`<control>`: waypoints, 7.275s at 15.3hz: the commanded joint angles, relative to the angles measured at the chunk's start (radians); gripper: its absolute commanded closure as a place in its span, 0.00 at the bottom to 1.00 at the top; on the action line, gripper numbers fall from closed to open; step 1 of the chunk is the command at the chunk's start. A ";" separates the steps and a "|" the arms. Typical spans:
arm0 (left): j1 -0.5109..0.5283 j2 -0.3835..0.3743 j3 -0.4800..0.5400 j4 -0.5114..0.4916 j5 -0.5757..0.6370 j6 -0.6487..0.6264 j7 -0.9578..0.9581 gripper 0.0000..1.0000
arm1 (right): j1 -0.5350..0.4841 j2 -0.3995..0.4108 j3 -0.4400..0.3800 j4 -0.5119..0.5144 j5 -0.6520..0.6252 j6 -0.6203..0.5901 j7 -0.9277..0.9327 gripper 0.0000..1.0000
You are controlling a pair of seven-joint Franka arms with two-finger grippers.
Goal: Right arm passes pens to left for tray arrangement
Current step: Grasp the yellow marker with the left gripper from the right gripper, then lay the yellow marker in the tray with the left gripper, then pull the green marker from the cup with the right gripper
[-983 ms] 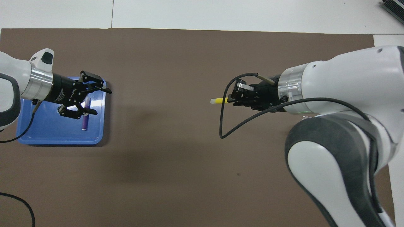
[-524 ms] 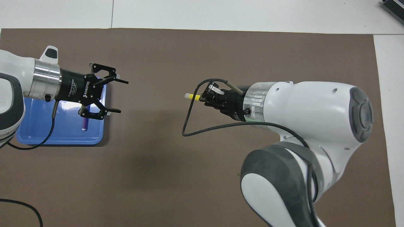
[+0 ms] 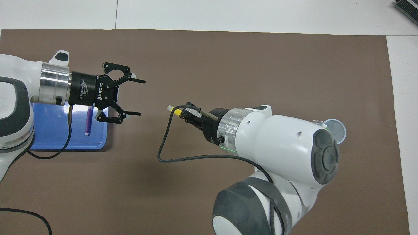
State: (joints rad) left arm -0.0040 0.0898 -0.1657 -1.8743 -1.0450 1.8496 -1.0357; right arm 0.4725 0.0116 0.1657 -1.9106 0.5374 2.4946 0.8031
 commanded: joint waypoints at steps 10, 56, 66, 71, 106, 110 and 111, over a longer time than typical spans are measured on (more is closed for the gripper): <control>-0.148 -0.097 0.009 -0.186 -0.118 0.209 -0.003 0.16 | 0.001 -0.033 0.000 -0.048 0.026 -0.003 -0.099 1.00; 0.080 -0.107 0.026 -0.157 0.911 -0.047 1.044 1.00 | -0.482 -0.041 -0.005 -0.100 -0.520 -0.536 -1.473 0.01; 0.219 0.040 0.026 -0.157 1.135 0.193 1.192 1.00 | -0.591 -0.016 -0.005 -0.240 -0.620 -0.389 -1.797 0.47; 0.243 0.143 0.026 -0.135 1.203 0.318 1.191 1.00 | -0.604 0.002 -0.005 -0.260 -0.620 -0.347 -1.796 0.47; 0.231 0.170 0.012 0.083 0.851 0.073 0.903 0.00 | -0.577 -0.010 0.012 0.124 -0.102 -0.683 -0.884 1.00; 0.233 0.154 0.011 0.135 0.700 -0.051 0.768 0.00 | -0.448 -0.015 0.012 0.076 -0.054 -0.507 -0.600 1.00; 0.233 0.153 0.009 0.148 0.668 -0.090 0.720 0.00 | -0.422 -0.018 0.012 0.067 -0.047 -0.464 -0.531 1.00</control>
State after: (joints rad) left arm 0.2393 0.2541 -0.1650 -1.7601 -0.3188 1.8407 -0.2290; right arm 0.0150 -0.0005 0.1754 -1.8119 0.4574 1.9550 0.1613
